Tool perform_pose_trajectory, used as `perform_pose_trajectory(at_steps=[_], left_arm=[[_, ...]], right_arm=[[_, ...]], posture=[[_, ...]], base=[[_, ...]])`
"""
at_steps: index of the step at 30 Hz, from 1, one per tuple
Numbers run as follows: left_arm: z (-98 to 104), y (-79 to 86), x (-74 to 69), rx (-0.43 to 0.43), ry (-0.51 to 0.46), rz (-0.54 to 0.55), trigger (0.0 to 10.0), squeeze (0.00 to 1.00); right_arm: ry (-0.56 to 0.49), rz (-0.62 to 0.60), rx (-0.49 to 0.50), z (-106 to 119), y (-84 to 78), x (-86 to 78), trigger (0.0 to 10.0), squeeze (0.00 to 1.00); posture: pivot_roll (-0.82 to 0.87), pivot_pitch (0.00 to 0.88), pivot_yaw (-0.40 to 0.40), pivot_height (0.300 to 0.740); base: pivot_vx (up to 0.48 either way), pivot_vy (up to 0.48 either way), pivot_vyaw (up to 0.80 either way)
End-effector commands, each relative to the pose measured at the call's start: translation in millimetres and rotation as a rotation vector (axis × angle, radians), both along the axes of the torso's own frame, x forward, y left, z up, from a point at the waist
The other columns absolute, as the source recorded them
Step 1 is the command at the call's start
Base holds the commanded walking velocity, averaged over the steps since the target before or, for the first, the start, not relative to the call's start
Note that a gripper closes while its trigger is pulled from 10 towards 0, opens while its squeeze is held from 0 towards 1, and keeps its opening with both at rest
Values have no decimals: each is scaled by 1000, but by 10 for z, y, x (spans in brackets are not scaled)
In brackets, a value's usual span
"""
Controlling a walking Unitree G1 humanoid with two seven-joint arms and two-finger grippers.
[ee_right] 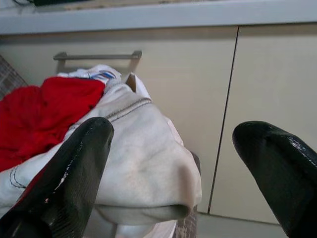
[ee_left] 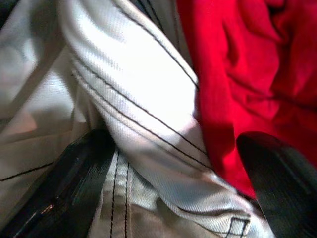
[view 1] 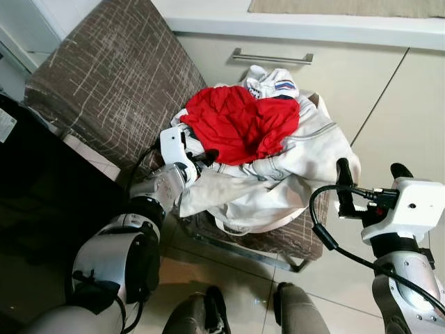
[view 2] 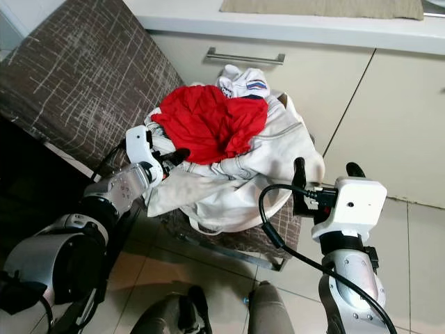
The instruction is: Clothes washing
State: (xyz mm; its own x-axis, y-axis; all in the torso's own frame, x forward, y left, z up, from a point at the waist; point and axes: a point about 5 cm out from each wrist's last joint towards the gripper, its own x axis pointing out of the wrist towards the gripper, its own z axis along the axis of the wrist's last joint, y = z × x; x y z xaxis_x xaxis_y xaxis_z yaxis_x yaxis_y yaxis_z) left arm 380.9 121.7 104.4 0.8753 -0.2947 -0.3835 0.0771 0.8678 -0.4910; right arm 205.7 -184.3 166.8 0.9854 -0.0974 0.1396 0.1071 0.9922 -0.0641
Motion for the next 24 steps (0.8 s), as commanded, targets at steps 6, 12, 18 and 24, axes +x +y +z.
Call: perform_pose_trajectory(at_steps=[6,12,18,24], left_arm=[[-87,-173,-61,-161,53,11,10000,0],[-128,-384,-108,-137,44,-50,10000,0],[-235,-706,-236,-96,24,-142,10000,0],[-288,-964,-346,-111,23,-198,10000,0]], right_arm=[[8,13,9,13,47,-41,10000,0],[14,12,16,-3,56,-29,10000,0],[14,24,14,-6,69,-4,10000,0],[18,32,15,-25,81,14,10000,0]], posture=[[-464,266,180,719],[-462,258,183,719],[-463,250,178,719],[-466,230,170,719]], base=[[0,0,0],[0,0,0],[0,0,0],[0,0,0]])
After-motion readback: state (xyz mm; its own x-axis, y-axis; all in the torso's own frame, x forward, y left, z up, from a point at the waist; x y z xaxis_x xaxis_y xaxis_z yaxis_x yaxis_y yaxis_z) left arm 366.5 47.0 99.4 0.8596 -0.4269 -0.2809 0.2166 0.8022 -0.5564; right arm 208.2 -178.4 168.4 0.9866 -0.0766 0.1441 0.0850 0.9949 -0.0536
